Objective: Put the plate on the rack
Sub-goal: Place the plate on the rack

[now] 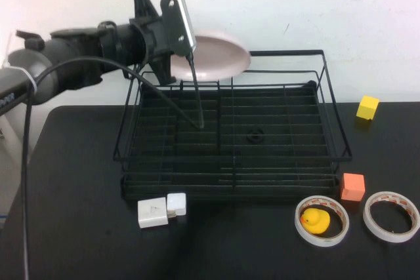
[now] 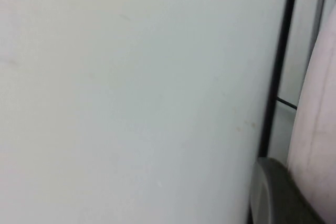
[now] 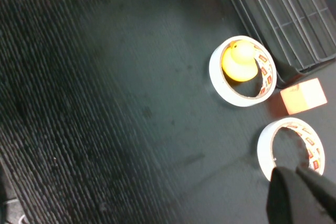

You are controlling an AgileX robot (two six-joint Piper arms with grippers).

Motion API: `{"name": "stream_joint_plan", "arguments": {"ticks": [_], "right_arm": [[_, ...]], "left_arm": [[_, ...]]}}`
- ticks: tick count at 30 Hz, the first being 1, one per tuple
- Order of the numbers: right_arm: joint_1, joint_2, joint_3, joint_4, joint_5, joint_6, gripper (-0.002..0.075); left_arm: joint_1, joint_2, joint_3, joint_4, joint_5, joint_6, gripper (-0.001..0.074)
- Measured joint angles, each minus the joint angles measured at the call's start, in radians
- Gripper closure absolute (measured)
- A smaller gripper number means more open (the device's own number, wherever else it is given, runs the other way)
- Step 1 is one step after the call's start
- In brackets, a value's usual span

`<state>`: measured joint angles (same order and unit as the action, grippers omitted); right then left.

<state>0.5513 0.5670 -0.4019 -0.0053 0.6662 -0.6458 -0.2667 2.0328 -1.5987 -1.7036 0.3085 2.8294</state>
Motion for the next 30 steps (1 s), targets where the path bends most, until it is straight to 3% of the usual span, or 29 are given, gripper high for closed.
{"name": "stream_joint_plan", "arguments": {"ticks": [13,30], "right_arm": [[0.000,0.000,0.000,-0.004,0.000,0.003,0.0725],[0.000,0.000,0.000,-0.009,-0.007,0.004,0.0726]], "left_arm": [[-0.002,-0.055,0.010,0.000,-0.012,-0.176,0.0666],[-0.002,-0.090,0.132,0.000,-0.030,-0.113,0.0666]]}}
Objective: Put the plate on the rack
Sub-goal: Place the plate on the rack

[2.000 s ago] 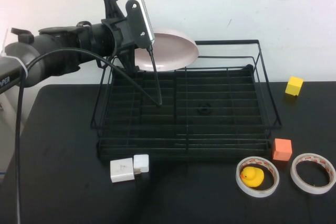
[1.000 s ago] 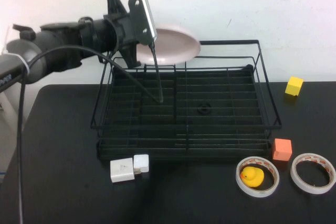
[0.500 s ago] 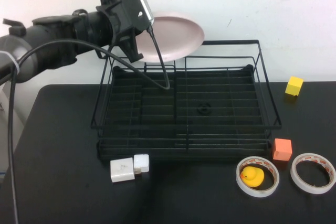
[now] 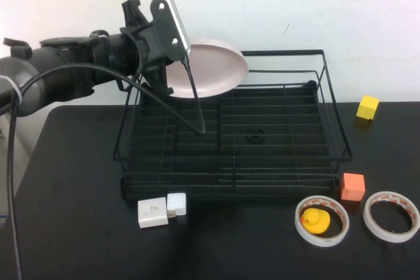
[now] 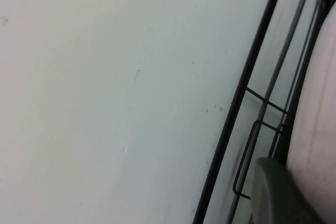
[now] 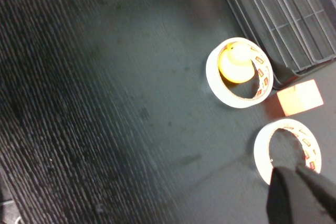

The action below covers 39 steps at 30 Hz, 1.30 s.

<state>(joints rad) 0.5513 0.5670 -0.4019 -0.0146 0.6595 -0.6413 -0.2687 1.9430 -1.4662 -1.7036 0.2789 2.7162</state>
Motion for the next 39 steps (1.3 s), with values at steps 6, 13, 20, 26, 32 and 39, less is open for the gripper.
{"name": "stream_joint_plan", "arguments": {"ticks": [6,13,20,26,32,39], "right_arm": [[0.000,0.000,0.000,-0.005,0.000,0.000,0.0725],[0.000,0.000,0.000,-0.006,0.000,0.000,0.0726],[0.000,0.000,0.000,-0.006,0.000,0.000,0.0726],[0.000,0.000,0.000,-0.006,0.000,0.000,0.0726],[0.000,0.000,0.000,-0.006,0.000,0.000,0.0726],[0.000,0.000,0.000,-0.006,-0.008,0.000,0.0726]], "left_arm": [[0.000,0.033,0.000,0.000,0.014,0.038,0.0666],[0.000,0.074,0.000,0.000,0.020,0.056,0.0666],[0.000,0.105,0.000,0.000,0.031,0.039,0.0514],[0.000,0.134,0.000,0.000,0.033,-0.014,0.0299],[0.000,0.133,0.000,0.000,0.033,-0.020,0.0274],[0.000,0.080,0.000,-0.001,0.025,-0.027,0.0273]]}}
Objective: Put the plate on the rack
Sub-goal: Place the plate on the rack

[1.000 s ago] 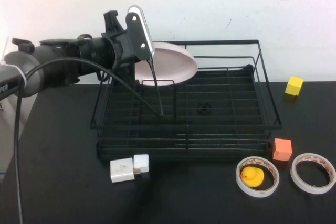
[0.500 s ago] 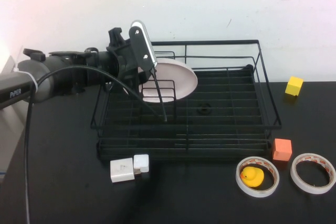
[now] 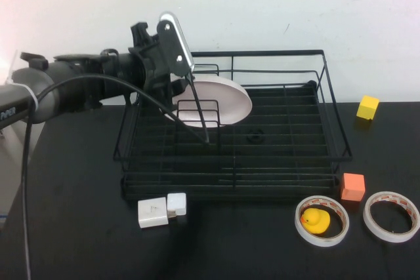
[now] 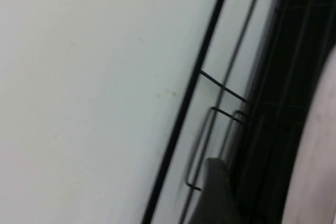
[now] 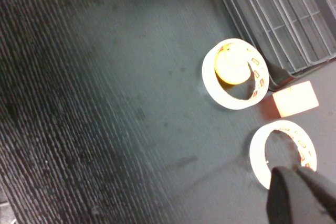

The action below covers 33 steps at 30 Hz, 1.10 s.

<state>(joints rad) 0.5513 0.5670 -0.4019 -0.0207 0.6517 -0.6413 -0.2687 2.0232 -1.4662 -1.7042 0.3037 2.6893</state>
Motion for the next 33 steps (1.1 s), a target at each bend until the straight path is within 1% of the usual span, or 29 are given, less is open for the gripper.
{"name": "stream_joint_plan", "arguments": {"ticks": [7,11,17,19,29,33], "right_arm": [[0.000,0.000,0.000,0.000,-0.005,0.000,0.0726],[0.000,0.000,0.000,0.000,-0.005,0.000,0.0726],[0.000,0.000,0.000,0.000,-0.005,0.000,0.0726],[0.000,0.000,0.000,0.000,-0.005,0.000,0.0726],[0.000,0.000,0.000,0.000,-0.001,0.003,0.0726],[0.000,0.000,0.000,0.000,0.001,0.011,0.0726]], "left_arm": [[0.000,-0.011,0.000,-0.004,-0.026,-0.034,0.0273],[0.000,-0.007,0.000,-0.004,0.024,-0.050,0.0275],[0.000,-0.007,0.000,-0.004,0.054,-0.059,0.0342],[0.000,-0.005,0.000,-0.004,0.056,-0.063,0.0353],[-0.019,0.058,0.000,-0.004,0.086,-0.063,0.0362],[-0.020,0.079,0.000,-0.002,0.083,-0.012,0.0365]]}}
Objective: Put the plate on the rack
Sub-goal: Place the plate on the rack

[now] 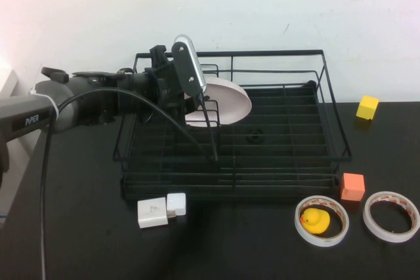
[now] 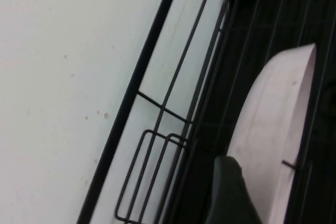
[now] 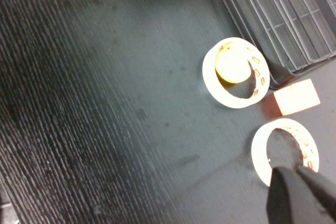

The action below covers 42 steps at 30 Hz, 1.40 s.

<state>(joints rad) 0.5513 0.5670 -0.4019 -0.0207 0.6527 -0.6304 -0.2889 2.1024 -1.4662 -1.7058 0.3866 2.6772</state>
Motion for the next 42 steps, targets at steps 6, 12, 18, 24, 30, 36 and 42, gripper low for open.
{"name": "stream_joint_plan", "arguments": {"ticks": [6,12,18,24,30,36,42], "right_arm": [[0.000,0.000,0.000,0.000,0.000,0.006,0.0726],[0.000,0.000,0.000,0.000,0.007,0.029,0.0726],[0.000,0.000,0.000,0.000,0.009,0.031,0.0726],[0.000,0.000,0.000,0.000,0.009,0.033,0.0726],[0.000,0.000,0.000,0.000,0.009,0.033,0.0726],[0.000,0.000,0.000,0.000,0.010,0.033,0.0726],[0.000,0.000,0.000,0.000,0.010,0.035,0.0726]], "left_arm": [[0.000,0.054,-0.058,-0.002,-0.018,0.052,0.0368],[0.000,0.124,-0.141,-0.002,-0.091,-0.015,0.0401],[0.000,0.146,-0.214,-0.004,-0.133,-0.074,0.0415],[0.000,0.148,-0.253,-0.005,-0.134,-0.142,0.0384],[0.000,0.149,-0.259,-0.005,-0.160,-0.151,0.0234],[0.000,0.148,-0.259,-0.005,-0.214,-0.205,0.0181],[0.000,0.089,-0.259,-0.005,-0.288,-0.292,0.0178]]}}
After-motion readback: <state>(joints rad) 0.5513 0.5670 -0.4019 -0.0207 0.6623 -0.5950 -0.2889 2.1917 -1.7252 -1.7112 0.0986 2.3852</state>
